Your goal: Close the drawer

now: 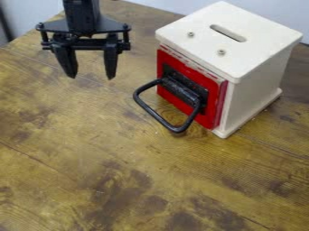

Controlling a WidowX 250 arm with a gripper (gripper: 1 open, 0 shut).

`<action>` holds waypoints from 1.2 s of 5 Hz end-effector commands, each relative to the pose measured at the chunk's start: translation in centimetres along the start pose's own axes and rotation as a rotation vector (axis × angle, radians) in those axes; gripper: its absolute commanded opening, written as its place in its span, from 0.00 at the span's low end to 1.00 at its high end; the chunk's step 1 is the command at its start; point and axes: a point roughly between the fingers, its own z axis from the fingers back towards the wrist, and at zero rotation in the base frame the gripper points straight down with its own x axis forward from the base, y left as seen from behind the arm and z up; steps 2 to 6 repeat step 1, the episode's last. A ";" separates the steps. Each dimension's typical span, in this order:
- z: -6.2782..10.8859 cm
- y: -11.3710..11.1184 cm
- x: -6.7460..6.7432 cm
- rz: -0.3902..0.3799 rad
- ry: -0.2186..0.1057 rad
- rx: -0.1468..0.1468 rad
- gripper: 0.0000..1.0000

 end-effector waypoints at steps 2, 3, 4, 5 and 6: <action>2.5 -1.4 0.6 -0.060 -0.061 -0.029 1.00; 2.5 -1.4 0.6 -0.060 -0.061 -0.029 1.00; 2.5 -1.4 0.6 -0.060 -0.061 -0.029 1.00; 2.5 -1.4 0.6 -0.060 -0.061 -0.029 1.00; 2.5 -1.4 0.6 -0.060 -0.061 -0.029 1.00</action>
